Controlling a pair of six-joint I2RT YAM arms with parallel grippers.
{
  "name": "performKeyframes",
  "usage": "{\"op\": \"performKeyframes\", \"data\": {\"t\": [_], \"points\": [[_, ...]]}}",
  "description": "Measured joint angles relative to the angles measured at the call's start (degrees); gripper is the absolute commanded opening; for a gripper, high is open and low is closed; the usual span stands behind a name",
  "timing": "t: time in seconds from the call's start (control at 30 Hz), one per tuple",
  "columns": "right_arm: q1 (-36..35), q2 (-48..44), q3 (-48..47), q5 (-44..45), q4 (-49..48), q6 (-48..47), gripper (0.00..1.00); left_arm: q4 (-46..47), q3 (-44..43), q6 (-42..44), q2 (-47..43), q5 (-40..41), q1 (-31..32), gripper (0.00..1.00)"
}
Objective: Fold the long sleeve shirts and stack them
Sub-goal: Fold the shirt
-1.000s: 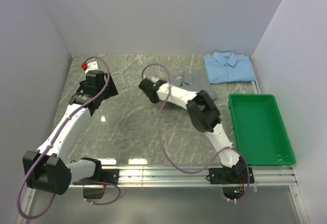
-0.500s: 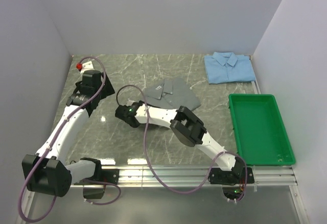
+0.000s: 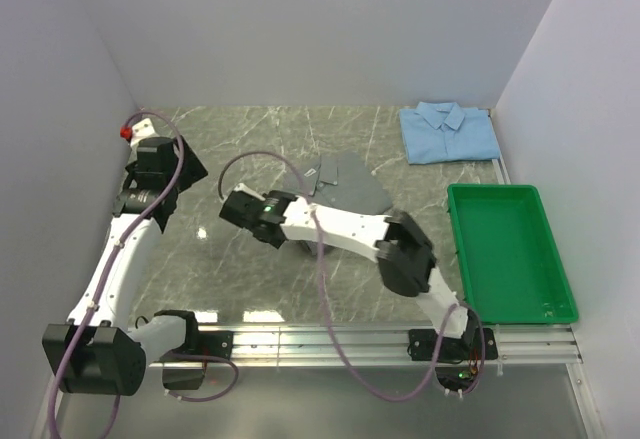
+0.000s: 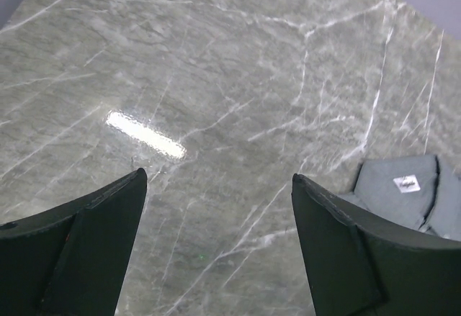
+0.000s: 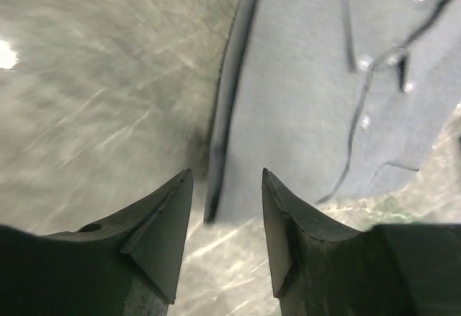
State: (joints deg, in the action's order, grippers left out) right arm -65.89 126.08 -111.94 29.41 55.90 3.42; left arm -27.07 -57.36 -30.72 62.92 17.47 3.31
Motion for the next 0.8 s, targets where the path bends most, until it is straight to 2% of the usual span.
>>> {"op": "performKeyframes", "data": {"t": [0.07,0.1,0.27,0.43,0.6,0.8], "points": [[0.44,-5.73,3.72,-1.86,-2.14,0.9,0.47,0.26,0.04,-0.39,-0.22,-0.98,-1.33,0.87],[0.72,-8.37,5.42,-2.69,-3.19,1.36,0.43,0.31,0.04,-0.48,-0.2,-1.33,-1.75,0.86],[7.67,-16.28,12.83,-7.78,-8.41,3.26,0.33,0.83,0.63,-0.7,0.37,-4.59,-2.1,0.84],[13.62,-16.26,20.96,-14.99,-13.42,4.74,0.3,1.36,1.18,-2.23,3.63,-10.73,-2.1,0.83],[12.74,-13.29,27.04,-24.72,-16.04,6.43,0.29,2.49,4.11,-4.92,5.27,-16.94,-2.05,0.81],[12.15,-9.42,27.1,-32.37,-16.92,6.03,0.31,4.0,5.31,-8.46,6.88,-21.77,0.15,0.79]]}}
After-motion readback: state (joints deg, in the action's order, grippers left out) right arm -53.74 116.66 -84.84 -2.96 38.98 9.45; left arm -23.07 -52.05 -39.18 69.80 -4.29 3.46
